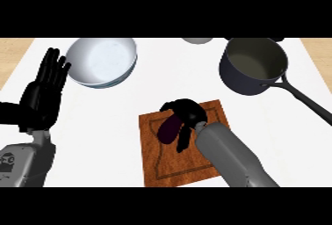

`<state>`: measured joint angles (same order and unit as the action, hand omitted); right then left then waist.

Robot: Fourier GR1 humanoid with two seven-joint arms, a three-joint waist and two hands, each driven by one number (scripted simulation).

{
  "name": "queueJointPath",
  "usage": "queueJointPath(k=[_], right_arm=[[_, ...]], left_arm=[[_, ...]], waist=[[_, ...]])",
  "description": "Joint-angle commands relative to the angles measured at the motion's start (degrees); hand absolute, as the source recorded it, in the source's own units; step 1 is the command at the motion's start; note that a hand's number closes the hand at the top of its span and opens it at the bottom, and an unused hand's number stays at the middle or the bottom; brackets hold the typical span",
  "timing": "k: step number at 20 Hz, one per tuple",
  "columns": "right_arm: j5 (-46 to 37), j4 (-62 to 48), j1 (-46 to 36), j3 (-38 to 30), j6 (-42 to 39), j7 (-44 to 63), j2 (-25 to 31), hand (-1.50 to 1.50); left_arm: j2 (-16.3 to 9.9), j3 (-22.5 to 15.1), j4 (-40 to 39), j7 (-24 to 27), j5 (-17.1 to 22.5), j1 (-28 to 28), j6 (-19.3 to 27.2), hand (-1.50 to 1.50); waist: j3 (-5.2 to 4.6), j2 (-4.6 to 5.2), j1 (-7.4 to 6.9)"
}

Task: Pick the eggplant from the cutting board and place it in the pot

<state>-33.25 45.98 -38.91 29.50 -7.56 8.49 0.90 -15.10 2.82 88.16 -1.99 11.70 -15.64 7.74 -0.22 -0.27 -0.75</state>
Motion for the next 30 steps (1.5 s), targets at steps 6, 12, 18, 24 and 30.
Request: queueJointPath(k=[6, 12, 18, 24, 30], right_arm=[[2.5, -4.1, -1.9, 8.0, 7.9, -6.7, -0.8, 1.50], [3.3, -2.4, -5.5, 10.0, 11.4, 0.1, -0.8, 1.50], [-0.1, -10.3, -19.0, 3.7, 21.5, 24.4, -0.9, 1.50], [-3.5, -17.0, -29.2, 3.2, 29.7, 41.9, -0.9, 1.50], [-12.5, -24.9, -39.9, 6.0, 35.3, 59.7, -0.9, 1.50]], left_arm=[[0.2, 1.4, -0.5, -1.7, -0.1, -2.3, -0.8, 0.00], [2.1, 0.9, -1.7, 0.6, -1.7, -0.6, -0.7, 0.00], [3.9, -2.3, -2.2, 1.1, -2.8, -2.8, -0.7, 0.00], [3.7, -3.2, -2.6, 0.2, -2.8, -5.2, -1.7, 0.00], [4.2, -3.0, -3.0, 0.0, -3.2, -4.7, -0.7, 0.00]], waist=[[0.24, 0.47, -0.35], [0.23, 0.39, -0.13], [0.08, 1.54, -4.69], [0.02, 2.02, -7.19], [-0.07, 1.28, -5.50]])
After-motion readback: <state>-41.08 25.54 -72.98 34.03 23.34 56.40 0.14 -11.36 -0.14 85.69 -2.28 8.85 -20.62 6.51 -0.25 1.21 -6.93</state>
